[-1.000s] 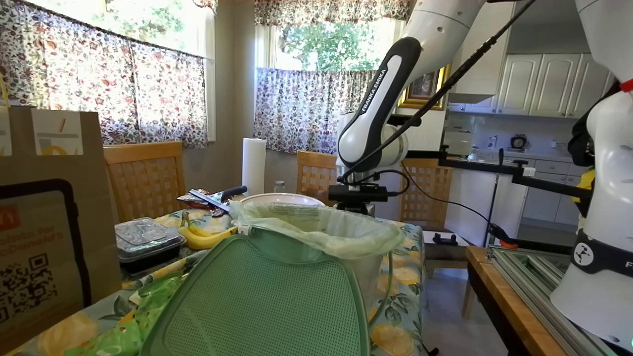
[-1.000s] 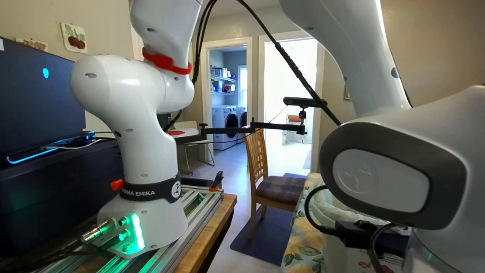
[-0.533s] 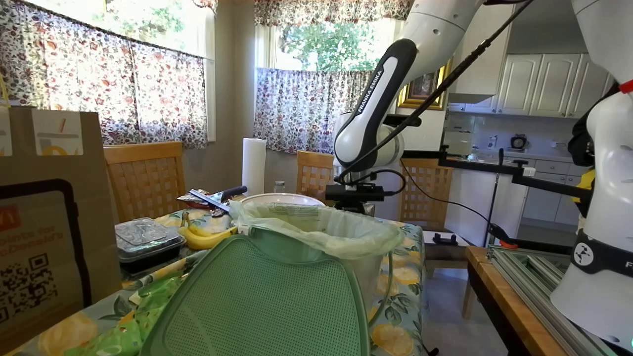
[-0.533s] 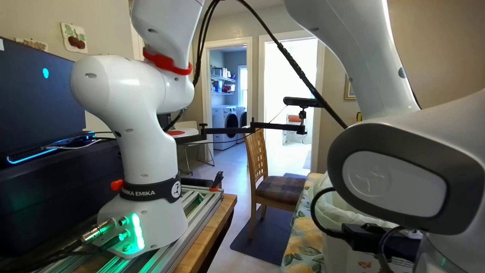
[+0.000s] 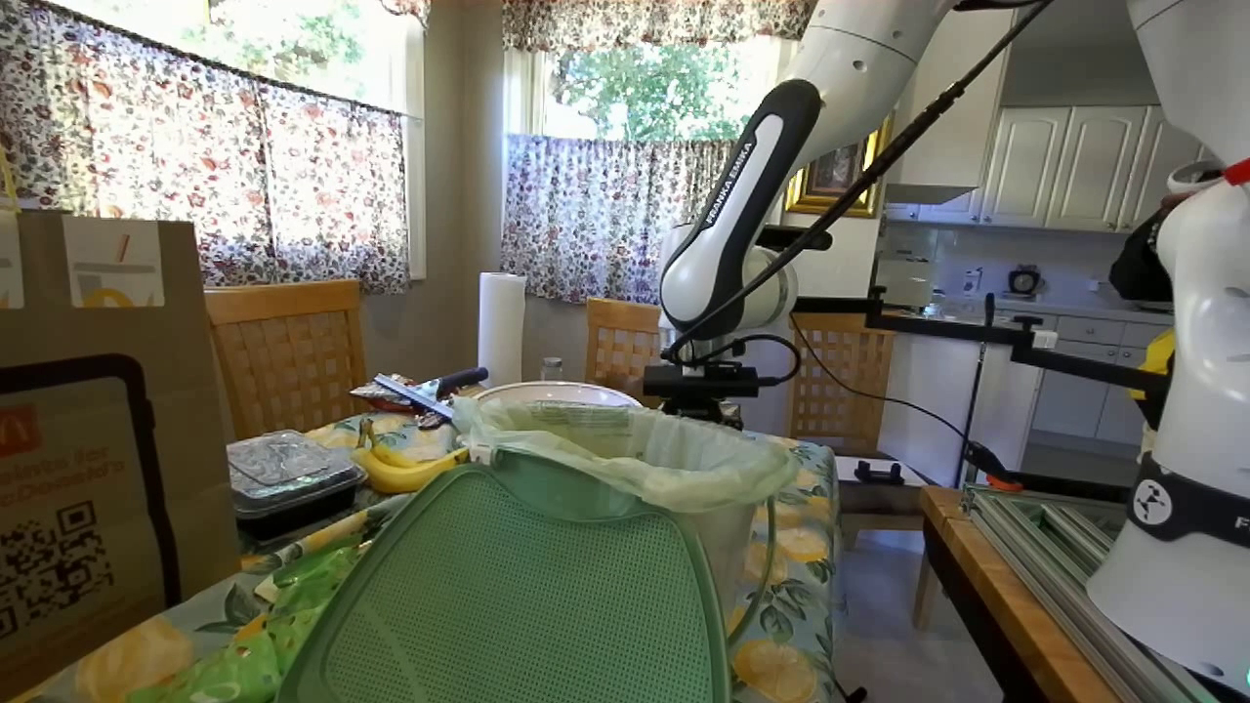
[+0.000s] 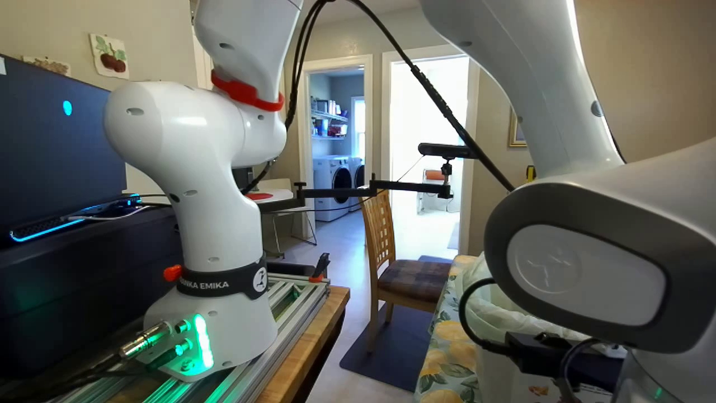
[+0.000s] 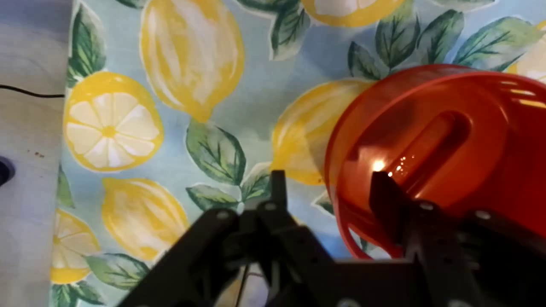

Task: Move the bin forwards then tilt the red lid over the bin to put the box in the lid into the bin.

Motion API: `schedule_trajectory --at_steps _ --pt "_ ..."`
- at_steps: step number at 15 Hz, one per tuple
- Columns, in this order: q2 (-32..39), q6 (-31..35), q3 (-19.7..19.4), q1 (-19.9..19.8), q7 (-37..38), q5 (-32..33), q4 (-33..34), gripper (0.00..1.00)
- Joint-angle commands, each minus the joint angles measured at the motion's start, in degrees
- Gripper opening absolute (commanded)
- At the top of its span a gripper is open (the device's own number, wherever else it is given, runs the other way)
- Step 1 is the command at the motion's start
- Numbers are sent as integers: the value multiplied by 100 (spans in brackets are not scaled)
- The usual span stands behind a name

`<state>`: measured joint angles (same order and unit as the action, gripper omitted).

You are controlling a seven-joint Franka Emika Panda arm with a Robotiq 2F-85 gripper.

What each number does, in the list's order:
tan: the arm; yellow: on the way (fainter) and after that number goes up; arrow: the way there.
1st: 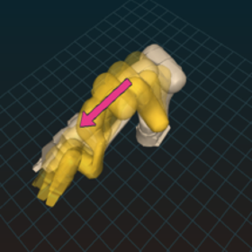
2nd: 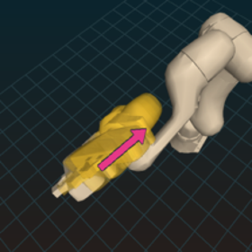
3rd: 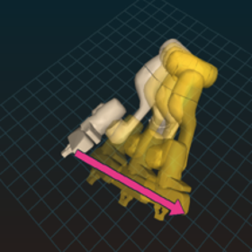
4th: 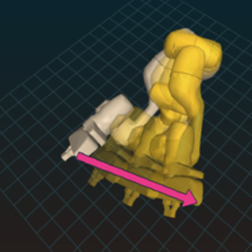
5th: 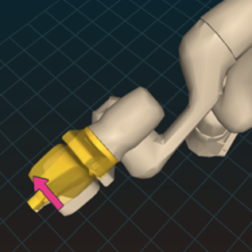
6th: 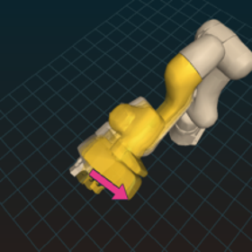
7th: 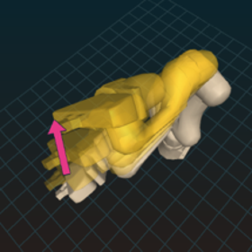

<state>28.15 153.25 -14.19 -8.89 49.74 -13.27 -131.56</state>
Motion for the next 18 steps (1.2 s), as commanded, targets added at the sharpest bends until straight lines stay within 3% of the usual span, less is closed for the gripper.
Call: schedule_trajectory --at_steps 1,3,6,11,15,18 --pt "-715 -213 -440 330 493 96 -473 85" --pt "-1150 -148 -675 470 867 196 -762 99" --pt "-1789 -23 -995 670 1583 665 -1131 100" --pt "-2962 -187 -813 387 2481 1320 -1541 100" --pt "-3755 -584 -360 39 2592 747 -1681 100" --pt "-4240 -1306 -131 -87 2525 86 -1661 100"
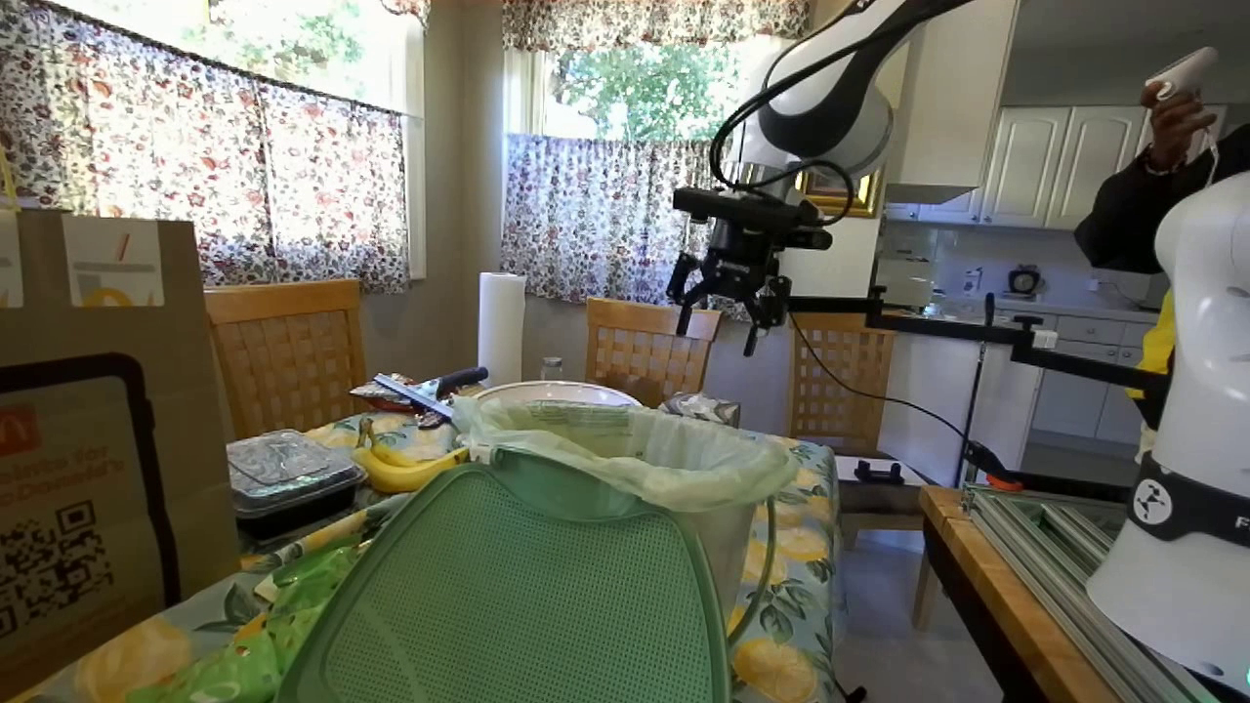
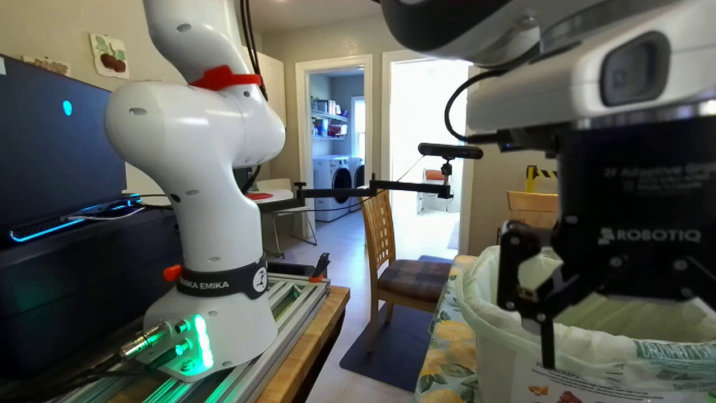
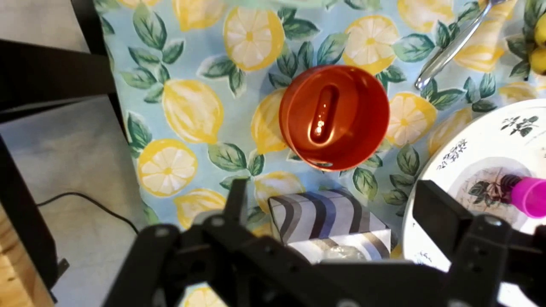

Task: Move the bin forwards then tilt the red lid over the bin to put the box in the lid into the bin.

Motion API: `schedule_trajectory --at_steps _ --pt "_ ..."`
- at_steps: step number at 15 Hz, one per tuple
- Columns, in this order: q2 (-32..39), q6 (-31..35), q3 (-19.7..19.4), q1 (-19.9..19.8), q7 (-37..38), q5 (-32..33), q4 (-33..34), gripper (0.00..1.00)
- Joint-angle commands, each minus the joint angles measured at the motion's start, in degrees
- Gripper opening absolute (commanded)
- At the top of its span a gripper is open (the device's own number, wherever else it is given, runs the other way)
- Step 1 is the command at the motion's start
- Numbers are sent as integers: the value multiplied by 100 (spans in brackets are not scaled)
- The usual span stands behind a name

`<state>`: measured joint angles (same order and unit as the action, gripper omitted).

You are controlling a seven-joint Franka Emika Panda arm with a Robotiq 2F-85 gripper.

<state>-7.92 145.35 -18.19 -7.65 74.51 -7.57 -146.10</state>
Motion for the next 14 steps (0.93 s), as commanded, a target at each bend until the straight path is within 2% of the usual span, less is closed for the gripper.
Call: schedule_trajectory --at_steps 1,3,5,7,9,14 --pt "-743 -737 322 -251 13 -619 -184 100" --pt "-937 -1350 414 -342 40 -751 -78 100" --pt "-1074 -1647 531 -462 127 -694 -58 100" --pt "-1151 -1741 758 -664 -112 214 -55 100" --pt "-1202 -2014 909 -781 -167 785 17 100" --pt "-1230 -2266 1101 -778 -765 1774 109 100"
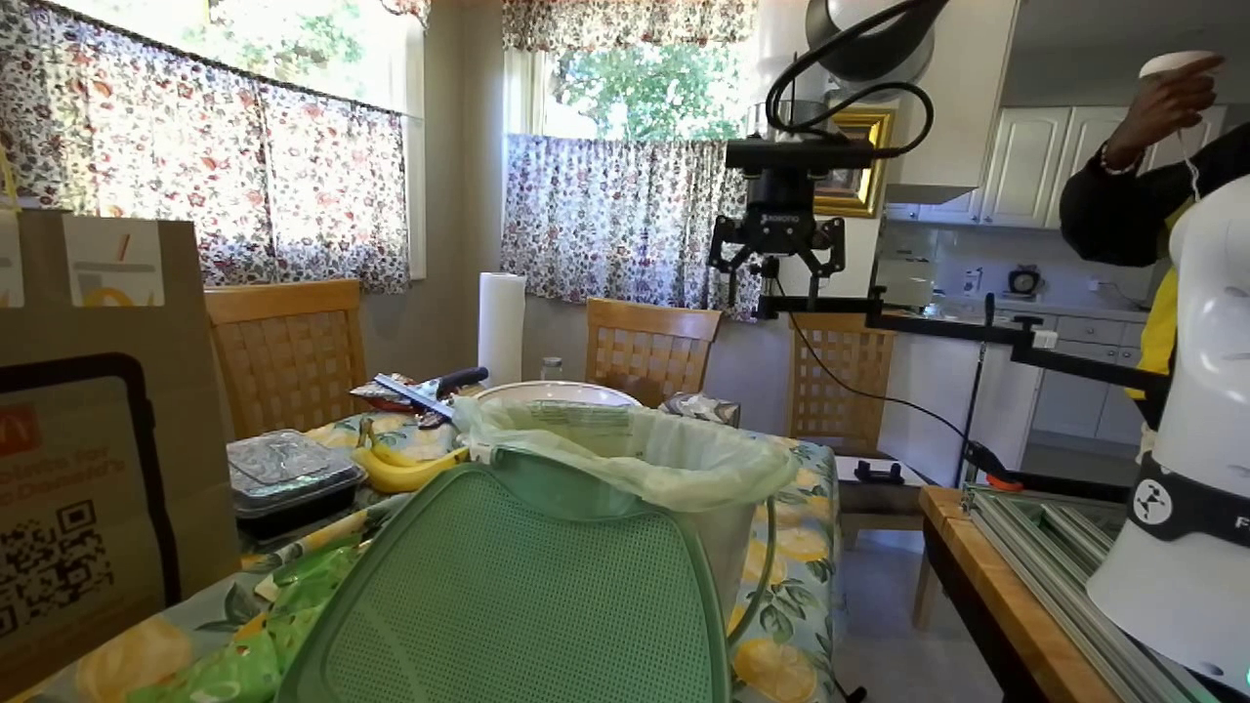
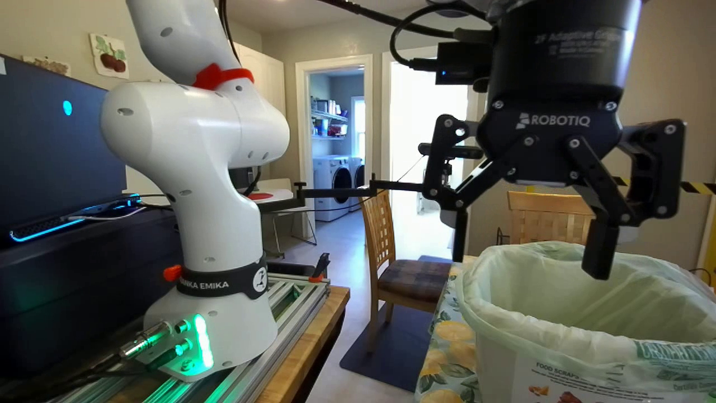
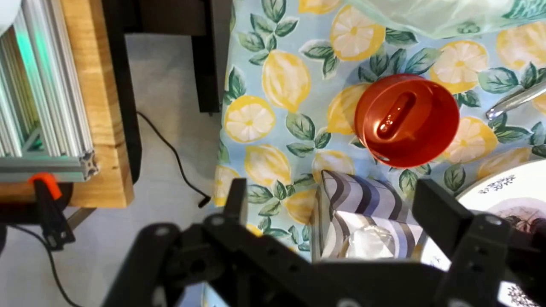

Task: Move the bin forwards then tilt the red lid over the bin to put the box in the lid into the bin.

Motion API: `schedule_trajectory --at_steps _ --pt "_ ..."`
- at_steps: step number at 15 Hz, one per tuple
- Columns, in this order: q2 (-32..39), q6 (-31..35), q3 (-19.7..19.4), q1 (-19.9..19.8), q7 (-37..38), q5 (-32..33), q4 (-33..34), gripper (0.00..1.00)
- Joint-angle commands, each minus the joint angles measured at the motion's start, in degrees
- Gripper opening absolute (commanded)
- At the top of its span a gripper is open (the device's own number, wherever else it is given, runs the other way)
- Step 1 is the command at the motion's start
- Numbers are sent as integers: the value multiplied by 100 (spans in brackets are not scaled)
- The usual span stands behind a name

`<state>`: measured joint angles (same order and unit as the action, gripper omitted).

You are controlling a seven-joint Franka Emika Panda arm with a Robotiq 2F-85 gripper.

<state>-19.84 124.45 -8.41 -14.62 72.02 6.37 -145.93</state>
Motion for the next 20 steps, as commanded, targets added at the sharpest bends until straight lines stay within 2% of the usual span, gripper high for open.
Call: schedule_trajectory --at_steps 1,8,15,16,20 --pt "-54 -137 123 -68 -730 503 94 100" --pt "-56 556 -42 -91 -2560 1000 23 100" --pt "-43 1564 -358 -52 -4968 536 -77 100" --pt "9 1271 -80 -249 -4323 702 35 100" --pt "10 1459 -141 -235 -4744 623 14 100"
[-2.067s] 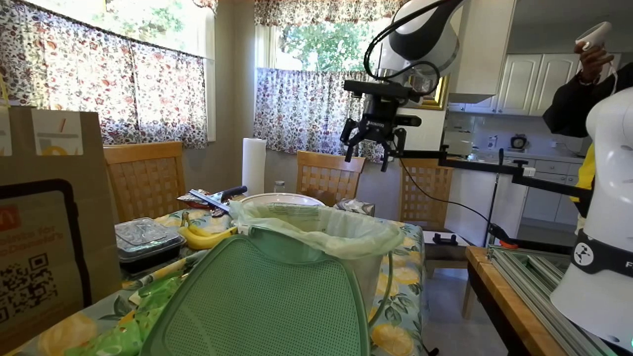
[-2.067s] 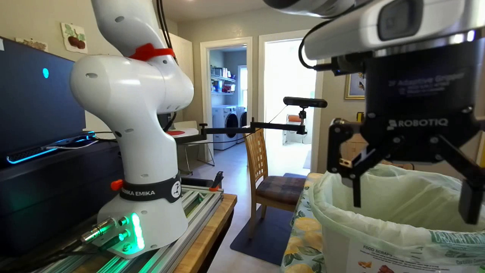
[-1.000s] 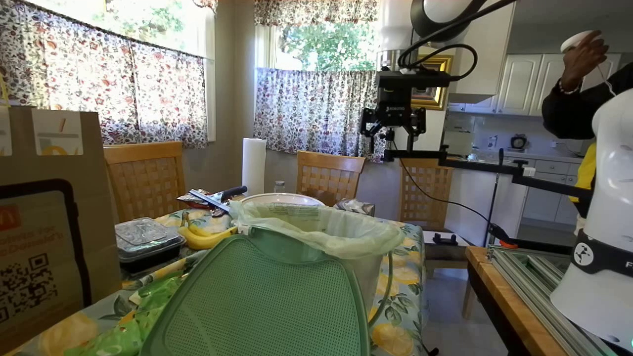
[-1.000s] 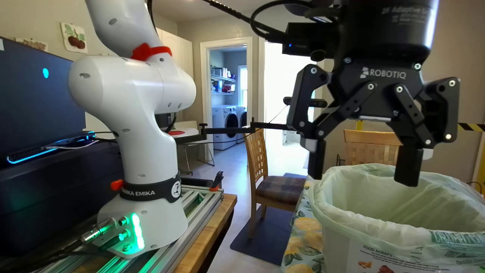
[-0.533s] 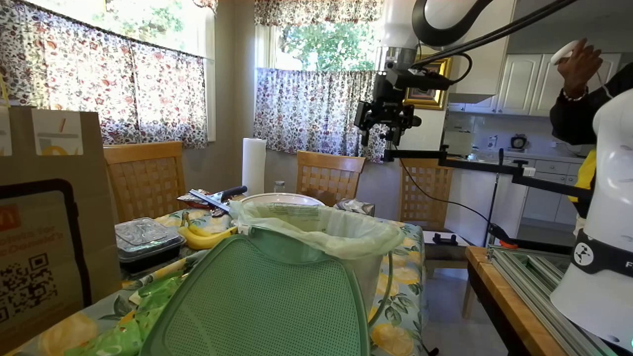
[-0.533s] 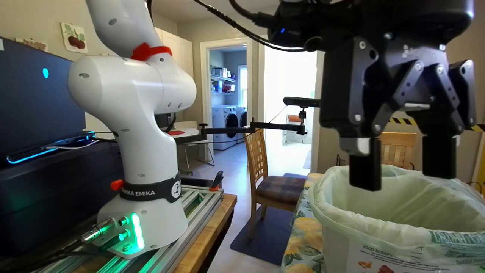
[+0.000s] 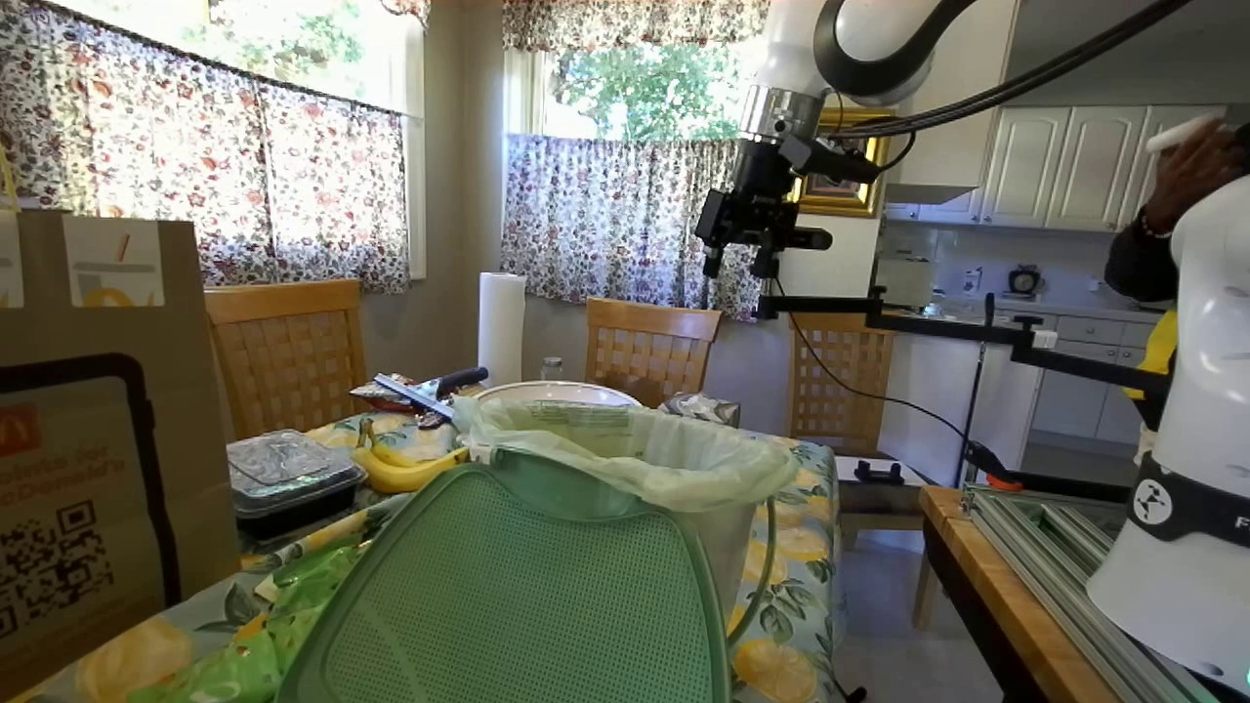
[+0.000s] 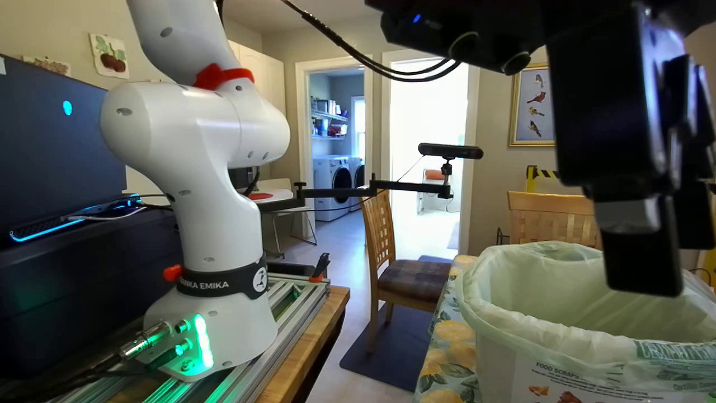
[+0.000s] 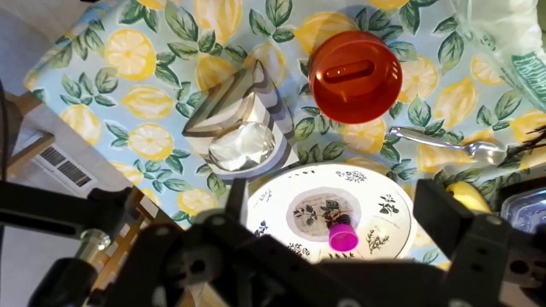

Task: Move the bin forwards then tilt the red lid over the bin to put the box in the lid into the bin.

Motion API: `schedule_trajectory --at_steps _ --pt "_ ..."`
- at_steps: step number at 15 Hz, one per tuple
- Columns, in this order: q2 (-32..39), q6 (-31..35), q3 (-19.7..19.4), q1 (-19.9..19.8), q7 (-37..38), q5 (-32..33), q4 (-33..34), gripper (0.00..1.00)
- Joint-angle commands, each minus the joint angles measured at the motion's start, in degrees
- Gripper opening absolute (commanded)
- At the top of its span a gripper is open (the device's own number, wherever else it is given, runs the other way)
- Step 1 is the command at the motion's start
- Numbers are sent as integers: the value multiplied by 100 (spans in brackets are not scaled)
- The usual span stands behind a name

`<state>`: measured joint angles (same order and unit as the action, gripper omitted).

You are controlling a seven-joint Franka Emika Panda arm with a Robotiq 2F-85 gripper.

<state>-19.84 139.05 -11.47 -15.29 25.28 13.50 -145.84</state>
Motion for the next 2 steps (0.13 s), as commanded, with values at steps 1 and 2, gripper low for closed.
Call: schedule_trajectory --at_steps 1,2 --pt "10 5 165 -165 -78 -92 2 100" --pt "10 8 165 -165 -88 -92 0 100"
